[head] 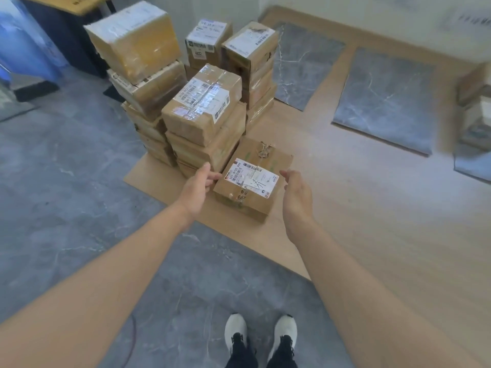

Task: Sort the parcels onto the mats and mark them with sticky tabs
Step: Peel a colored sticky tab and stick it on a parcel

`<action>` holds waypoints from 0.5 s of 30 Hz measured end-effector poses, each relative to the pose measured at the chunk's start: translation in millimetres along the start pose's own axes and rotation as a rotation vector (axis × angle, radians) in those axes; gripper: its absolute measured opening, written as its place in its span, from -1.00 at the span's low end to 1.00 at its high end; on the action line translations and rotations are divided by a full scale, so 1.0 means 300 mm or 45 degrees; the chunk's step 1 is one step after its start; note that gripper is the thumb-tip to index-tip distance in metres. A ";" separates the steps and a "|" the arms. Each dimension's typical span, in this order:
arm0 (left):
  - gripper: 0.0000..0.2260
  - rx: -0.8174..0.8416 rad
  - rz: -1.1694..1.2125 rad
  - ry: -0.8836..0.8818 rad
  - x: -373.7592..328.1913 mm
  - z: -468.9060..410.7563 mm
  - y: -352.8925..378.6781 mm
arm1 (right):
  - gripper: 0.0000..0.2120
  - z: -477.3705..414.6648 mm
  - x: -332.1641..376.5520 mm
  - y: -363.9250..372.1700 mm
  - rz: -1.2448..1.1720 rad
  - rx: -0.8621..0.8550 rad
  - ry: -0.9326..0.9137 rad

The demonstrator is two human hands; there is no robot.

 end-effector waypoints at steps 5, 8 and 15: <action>-0.49 0.058 0.014 -0.052 0.077 -0.058 0.020 | -0.73 -0.075 -0.136 0.050 0.044 0.055 0.061; -0.47 0.070 0.027 -0.089 0.110 -0.074 0.026 | -0.66 -0.106 -0.199 0.073 0.036 0.059 0.074; -0.49 0.055 0.153 -0.126 0.124 -0.077 0.043 | -0.48 -0.094 -0.220 0.081 -0.049 0.070 0.119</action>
Point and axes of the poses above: each hand's wrist, its own z-axis away from the middle knuckle, its own y-axis out of the palm, x = y × z, the point moved 8 cm from there along -z, towards the middle knuckle
